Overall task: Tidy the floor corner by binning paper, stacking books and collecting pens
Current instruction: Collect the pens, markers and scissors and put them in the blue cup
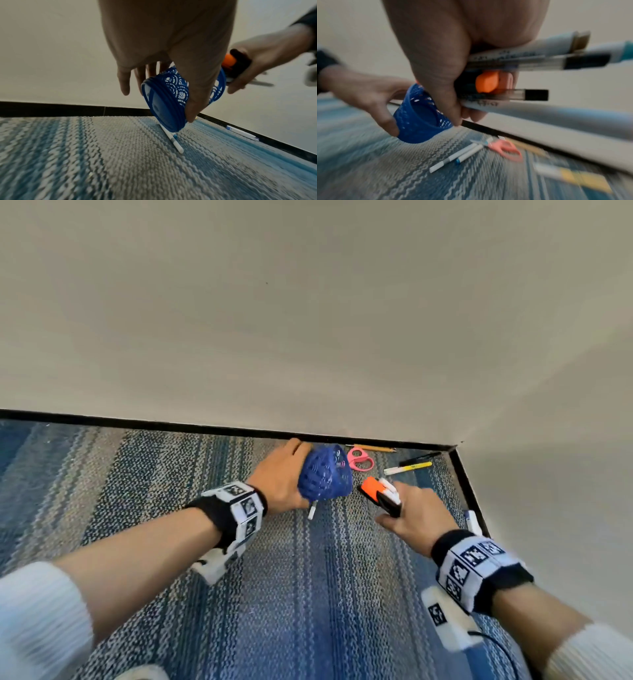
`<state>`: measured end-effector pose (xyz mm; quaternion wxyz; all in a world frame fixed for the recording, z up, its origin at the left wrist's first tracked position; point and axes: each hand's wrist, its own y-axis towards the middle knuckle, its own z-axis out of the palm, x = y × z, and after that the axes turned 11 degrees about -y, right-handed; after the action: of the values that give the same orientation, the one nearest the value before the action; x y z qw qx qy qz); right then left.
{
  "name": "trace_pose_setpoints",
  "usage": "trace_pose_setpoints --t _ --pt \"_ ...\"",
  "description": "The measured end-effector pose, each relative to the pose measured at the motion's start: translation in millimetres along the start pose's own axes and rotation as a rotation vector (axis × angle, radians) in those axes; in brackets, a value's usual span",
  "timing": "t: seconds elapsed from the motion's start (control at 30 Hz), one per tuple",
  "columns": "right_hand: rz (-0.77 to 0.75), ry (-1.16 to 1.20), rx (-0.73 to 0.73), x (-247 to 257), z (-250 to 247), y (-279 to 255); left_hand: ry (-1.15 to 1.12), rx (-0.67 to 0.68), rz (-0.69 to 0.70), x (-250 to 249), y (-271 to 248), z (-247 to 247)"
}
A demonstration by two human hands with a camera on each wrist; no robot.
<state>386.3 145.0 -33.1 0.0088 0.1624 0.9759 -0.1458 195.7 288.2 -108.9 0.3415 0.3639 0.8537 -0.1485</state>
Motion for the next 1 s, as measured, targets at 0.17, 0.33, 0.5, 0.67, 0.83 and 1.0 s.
trace_pose_setpoints --t 0.17,0.33,0.5,0.67,0.83,1.0 --pt "-0.305 -0.491 0.026 47.3 -36.0 8.2 0.065 0.068 0.084 -0.9 -44.3 -7.1" --pt "-0.534 -0.763 0.051 98.6 -45.3 12.7 0.04 0.054 0.012 -0.6 -67.6 -0.7" --pt "-0.671 -0.819 0.087 127.0 -43.2 16.0 -0.112 0.027 -0.057 13.6 -78.2 -2.1" --pt "-0.768 -0.421 -0.147 116.4 -50.8 41.7 -0.194 -0.04 -0.169 38.8 -87.3 -13.0" --pt "-0.296 0.136 -0.245 76.3 -37.8 86.9 -0.379 -0.169 -0.244 61.6 -91.1 -17.0" --pt "-0.258 -0.141 0.1 50.0 28.0 105.6 -0.485 -0.289 -0.273 76.6 -91.3 -13.2"
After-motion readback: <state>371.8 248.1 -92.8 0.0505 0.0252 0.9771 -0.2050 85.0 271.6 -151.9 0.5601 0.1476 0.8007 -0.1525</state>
